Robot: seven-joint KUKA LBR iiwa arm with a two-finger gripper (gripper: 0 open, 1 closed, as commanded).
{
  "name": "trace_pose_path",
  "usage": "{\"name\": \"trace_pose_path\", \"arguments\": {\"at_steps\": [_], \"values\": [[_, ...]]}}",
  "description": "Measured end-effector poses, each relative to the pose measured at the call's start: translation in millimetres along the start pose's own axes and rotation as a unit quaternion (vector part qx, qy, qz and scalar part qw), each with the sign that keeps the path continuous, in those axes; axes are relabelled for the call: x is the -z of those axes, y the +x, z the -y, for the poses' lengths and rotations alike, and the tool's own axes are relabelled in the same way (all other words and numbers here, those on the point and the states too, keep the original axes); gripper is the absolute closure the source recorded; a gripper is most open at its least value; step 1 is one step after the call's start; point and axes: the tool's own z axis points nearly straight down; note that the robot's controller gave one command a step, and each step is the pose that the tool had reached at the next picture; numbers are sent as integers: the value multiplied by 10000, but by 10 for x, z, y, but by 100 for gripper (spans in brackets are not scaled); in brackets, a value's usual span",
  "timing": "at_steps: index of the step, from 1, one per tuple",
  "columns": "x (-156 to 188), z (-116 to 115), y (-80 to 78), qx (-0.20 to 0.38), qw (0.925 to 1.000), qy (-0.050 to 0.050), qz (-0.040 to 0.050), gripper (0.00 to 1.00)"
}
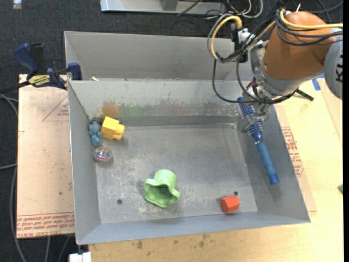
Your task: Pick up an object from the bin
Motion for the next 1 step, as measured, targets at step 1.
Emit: {"name": "trace_pose_path", "arguments": {"at_steps": [1], "values": [[234, 11, -10, -20, 10000, 2, -3, 100]]}}
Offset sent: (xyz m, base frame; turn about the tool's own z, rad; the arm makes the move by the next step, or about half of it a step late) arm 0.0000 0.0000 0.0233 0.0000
